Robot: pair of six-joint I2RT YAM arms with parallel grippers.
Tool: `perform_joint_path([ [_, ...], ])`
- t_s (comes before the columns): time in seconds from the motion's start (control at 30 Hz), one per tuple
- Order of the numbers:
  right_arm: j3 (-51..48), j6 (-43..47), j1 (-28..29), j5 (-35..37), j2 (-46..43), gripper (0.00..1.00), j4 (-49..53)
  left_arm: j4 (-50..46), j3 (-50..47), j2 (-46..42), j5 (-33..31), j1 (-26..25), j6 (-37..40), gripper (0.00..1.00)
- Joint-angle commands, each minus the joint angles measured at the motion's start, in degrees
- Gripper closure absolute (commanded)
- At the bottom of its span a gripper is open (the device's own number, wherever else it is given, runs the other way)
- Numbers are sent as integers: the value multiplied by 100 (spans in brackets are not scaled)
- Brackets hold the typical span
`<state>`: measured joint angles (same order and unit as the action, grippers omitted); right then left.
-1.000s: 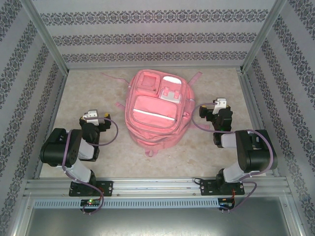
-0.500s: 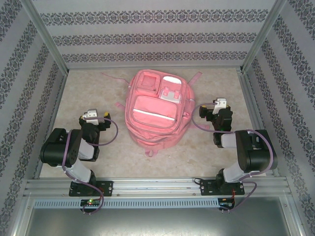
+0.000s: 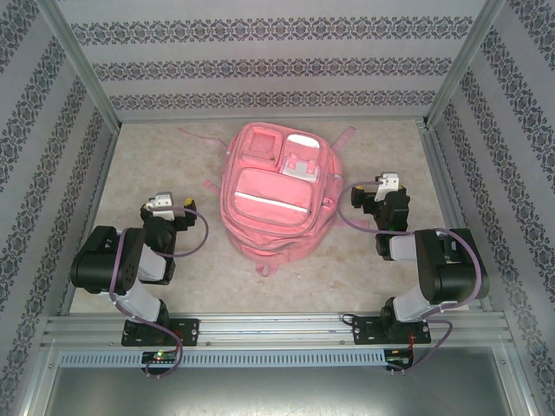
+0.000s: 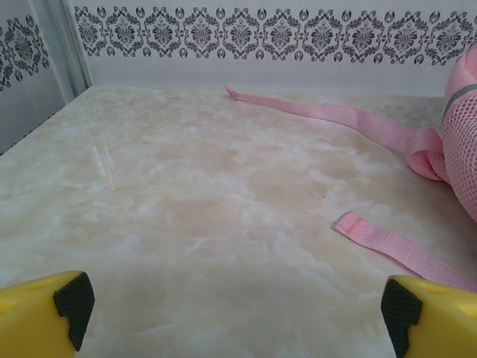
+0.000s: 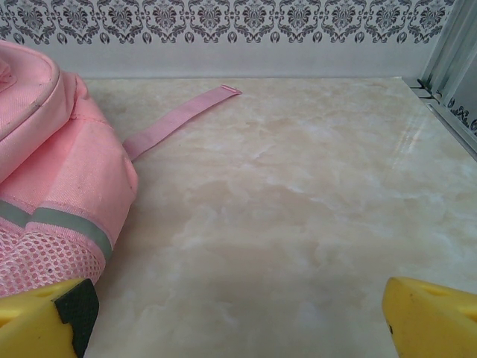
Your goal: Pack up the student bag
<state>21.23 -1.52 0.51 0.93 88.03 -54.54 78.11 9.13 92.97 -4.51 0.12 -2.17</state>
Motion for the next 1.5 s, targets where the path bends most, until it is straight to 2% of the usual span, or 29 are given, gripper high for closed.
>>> perform_joint_path([
  [0.0,-40,-10,28,-93,-51,2,-65,354,-38,56,117,42,-16,0],
  [0.43,-40,-11,28,-93,-53,2,-61,354,-25,72,381,45,74,0],
  [0.67,-40,-15,28,-93,-53,2,-65,354,-24,72,1192,41,376,0],
  [1.47,-40,-7,29,-93,-56,2,-65,353,-34,64,1195,41,375,0],
])
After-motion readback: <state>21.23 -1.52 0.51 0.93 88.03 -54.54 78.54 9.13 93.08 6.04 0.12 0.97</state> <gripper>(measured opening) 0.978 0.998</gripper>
